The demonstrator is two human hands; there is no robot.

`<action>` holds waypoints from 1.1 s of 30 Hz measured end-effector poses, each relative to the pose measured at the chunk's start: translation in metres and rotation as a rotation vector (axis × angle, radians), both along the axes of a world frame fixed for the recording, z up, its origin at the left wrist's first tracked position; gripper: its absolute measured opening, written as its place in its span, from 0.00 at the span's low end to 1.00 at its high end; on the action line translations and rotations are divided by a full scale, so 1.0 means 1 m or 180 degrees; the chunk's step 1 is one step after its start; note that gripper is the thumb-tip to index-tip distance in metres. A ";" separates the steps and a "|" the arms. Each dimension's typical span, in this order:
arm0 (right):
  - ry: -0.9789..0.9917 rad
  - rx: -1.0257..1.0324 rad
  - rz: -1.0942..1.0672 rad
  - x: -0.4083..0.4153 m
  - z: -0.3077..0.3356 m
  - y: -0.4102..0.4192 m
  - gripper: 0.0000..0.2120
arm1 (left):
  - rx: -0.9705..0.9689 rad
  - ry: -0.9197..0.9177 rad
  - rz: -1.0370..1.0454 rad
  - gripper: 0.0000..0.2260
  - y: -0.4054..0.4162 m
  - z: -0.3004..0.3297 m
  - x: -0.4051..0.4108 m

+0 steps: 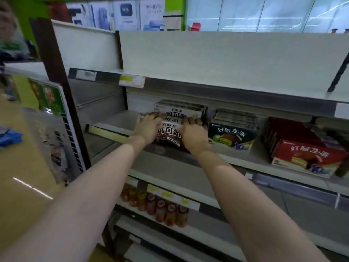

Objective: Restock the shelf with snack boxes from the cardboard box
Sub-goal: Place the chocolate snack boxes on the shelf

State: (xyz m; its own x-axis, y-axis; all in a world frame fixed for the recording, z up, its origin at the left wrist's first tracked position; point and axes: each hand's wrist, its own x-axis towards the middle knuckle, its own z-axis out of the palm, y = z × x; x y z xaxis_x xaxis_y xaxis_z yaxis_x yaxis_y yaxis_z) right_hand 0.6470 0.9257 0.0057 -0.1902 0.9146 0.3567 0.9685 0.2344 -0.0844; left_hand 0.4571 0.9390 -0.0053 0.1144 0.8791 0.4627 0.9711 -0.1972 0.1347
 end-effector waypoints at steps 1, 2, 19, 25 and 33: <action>-0.0010 0.0030 -0.0015 -0.001 -0.001 -0.002 0.25 | 0.0015 -0.0031 -0.0026 0.15 -0.002 0.000 0.000; 0.0006 0.0045 -0.0058 -0.003 -0.001 -0.005 0.25 | 0.0013 -0.0052 -0.0063 0.17 -0.002 0.000 -0.001; 0.0846 -0.0117 -0.0082 -0.038 -0.006 -0.031 0.22 | -0.0556 -0.0665 -0.0898 0.16 0.004 0.016 -0.054; 0.1214 -0.0111 -0.0539 -0.052 -0.025 -0.038 0.15 | -0.0526 -0.1201 -0.0905 0.10 -0.009 -0.004 -0.063; 0.0889 -0.0437 -0.1112 -0.069 -0.014 -0.050 0.25 | -0.1141 -0.1873 -0.0848 0.27 0.001 -0.015 -0.077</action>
